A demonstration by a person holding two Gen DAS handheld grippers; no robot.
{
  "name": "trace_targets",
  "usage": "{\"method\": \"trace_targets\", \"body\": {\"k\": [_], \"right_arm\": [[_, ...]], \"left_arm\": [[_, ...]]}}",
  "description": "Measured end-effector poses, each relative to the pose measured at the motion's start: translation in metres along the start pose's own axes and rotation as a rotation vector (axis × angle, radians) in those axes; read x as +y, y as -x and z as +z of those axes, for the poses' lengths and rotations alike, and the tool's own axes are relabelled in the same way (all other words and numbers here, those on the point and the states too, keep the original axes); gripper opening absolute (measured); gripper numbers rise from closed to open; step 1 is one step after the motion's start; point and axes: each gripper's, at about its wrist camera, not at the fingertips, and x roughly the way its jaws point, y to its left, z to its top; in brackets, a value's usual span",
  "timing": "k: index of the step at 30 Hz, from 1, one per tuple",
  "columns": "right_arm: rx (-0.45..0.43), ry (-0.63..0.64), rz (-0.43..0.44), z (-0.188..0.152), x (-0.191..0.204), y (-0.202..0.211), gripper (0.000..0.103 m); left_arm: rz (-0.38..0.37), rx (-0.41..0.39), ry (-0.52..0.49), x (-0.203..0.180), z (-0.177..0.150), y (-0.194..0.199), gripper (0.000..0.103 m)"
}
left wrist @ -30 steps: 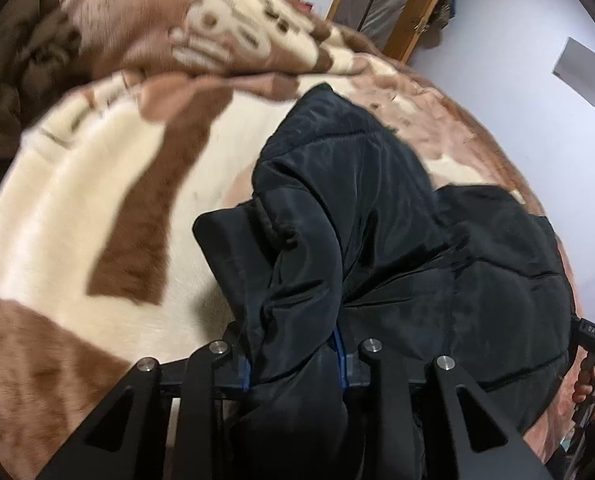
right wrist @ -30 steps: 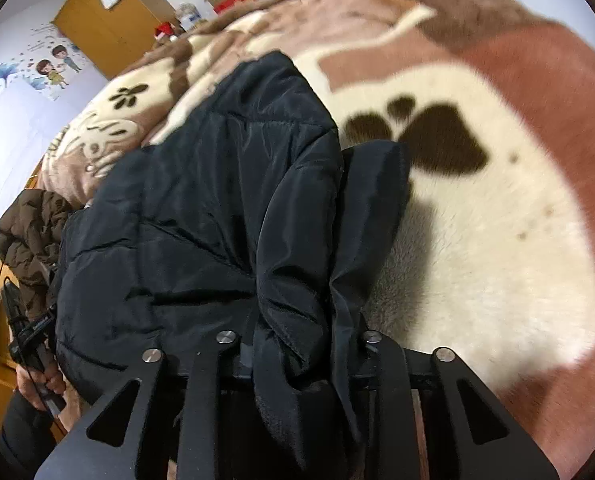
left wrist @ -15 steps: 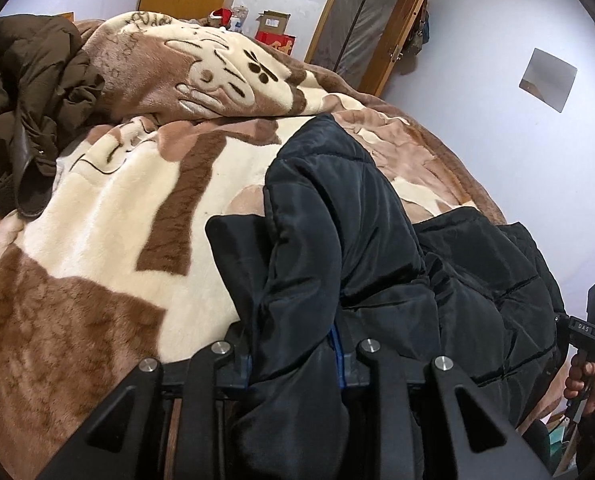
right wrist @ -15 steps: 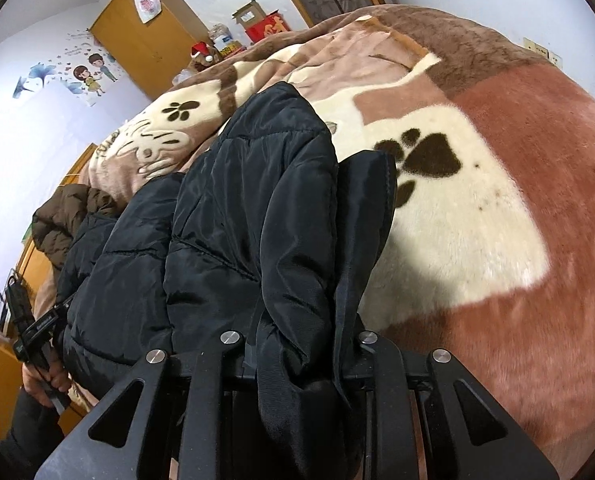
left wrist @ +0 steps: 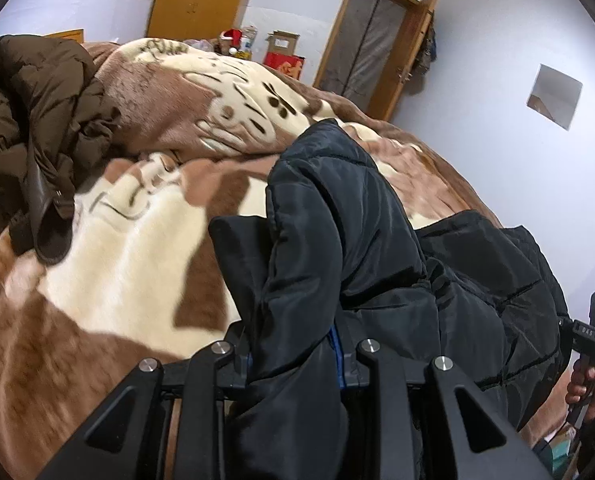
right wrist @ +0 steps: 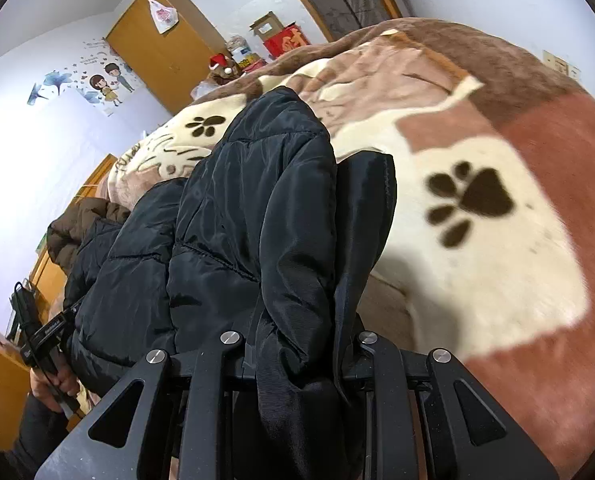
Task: Fold large clothes
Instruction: 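Grasp the jacket end with both tools and fold it over the body, then open both tools and release the folded jacket onto the blanket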
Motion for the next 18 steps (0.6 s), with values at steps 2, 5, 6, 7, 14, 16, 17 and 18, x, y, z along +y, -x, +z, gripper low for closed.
{"method": "trace_targets", "body": {"k": [2,5,6,7,14,16,17,18], "right_arm": [[0.002,0.01,0.007,0.007,0.01,-0.018,0.023],[0.016,0.017,0.017,0.019,0.025,-0.05,0.023],[0.017,0.016,0.019,0.022,0.028,-0.059,0.023],[0.019,0.014,0.023,0.025,0.031,-0.069,0.023],[0.119,-0.011,-0.04,0.028,0.022,-0.154,0.028],[0.156,-0.038,-0.069,0.021,0.011,-0.17,0.035],[0.169,-0.071,-0.057,0.017,0.003,-0.175,0.043],[0.174,-0.103,-0.04,0.015,-0.004,-0.177,0.051]], "left_arm": [[0.016,-0.007,0.0,0.012,0.014,-0.006,0.028],[0.044,-0.016,0.005,0.034,0.037,-0.02,0.028],[0.052,-0.017,0.005,0.041,0.044,-0.026,0.028],[0.058,-0.018,0.006,0.047,0.049,-0.032,0.028],[0.093,0.056,0.041,0.101,0.045,-0.107,0.03],[0.124,0.118,0.094,0.12,0.027,-0.134,0.033],[0.123,0.134,0.13,0.13,0.018,-0.143,0.038],[0.111,0.137,0.179,0.139,0.011,-0.147,0.04]]}}
